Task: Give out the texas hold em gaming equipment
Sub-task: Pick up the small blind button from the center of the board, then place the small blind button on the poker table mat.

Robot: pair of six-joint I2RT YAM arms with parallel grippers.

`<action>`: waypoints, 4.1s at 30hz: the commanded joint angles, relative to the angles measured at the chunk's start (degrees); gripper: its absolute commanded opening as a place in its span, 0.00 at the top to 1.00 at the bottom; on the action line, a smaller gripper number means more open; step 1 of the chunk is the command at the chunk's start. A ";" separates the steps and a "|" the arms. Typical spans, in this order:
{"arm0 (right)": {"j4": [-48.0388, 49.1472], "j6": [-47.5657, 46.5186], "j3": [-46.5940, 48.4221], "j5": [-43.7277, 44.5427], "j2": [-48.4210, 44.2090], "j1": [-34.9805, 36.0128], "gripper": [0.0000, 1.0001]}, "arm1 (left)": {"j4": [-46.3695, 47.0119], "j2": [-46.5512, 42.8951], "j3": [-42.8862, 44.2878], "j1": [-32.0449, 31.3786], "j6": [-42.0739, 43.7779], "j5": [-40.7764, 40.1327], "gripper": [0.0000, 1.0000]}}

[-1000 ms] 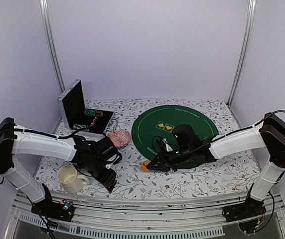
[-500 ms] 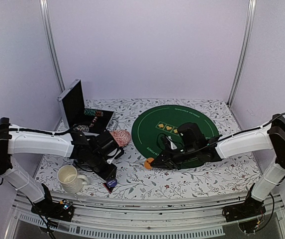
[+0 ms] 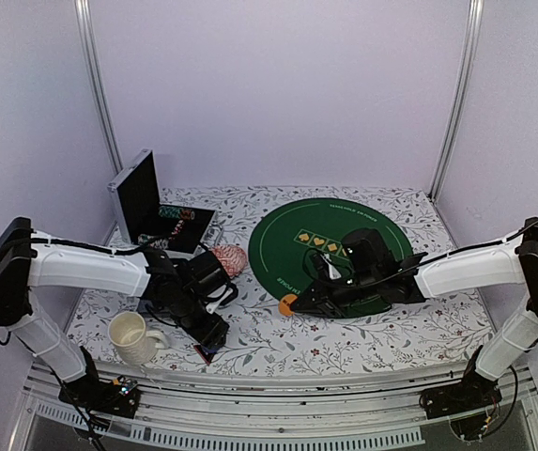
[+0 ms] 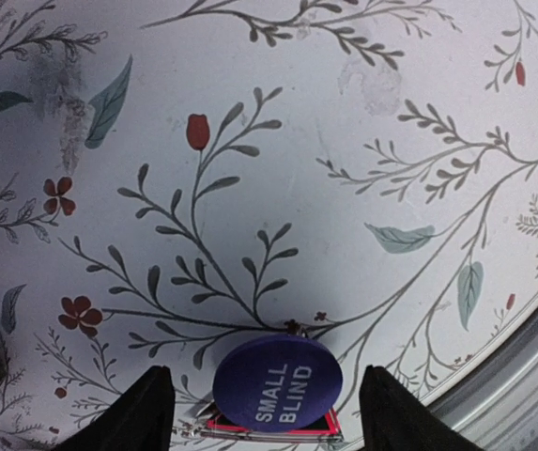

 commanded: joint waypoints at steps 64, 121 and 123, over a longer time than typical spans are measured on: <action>-11.34 -8.37 -4.43 0.83 -17.34 -17.85 0.98 | -2.08 16.87 36.19 3.72 14.17 -3.26 0.57; -21.89 -17.24 2.04 -0.46 -15.65 -28.75 0.98 | -5.84 44.12 57.81 3.33 24.21 4.46 0.51; -22.06 -17.28 2.10 -0.30 -15.82 -28.73 0.98 | -5.81 43.85 57.75 3.41 24.02 5.19 0.40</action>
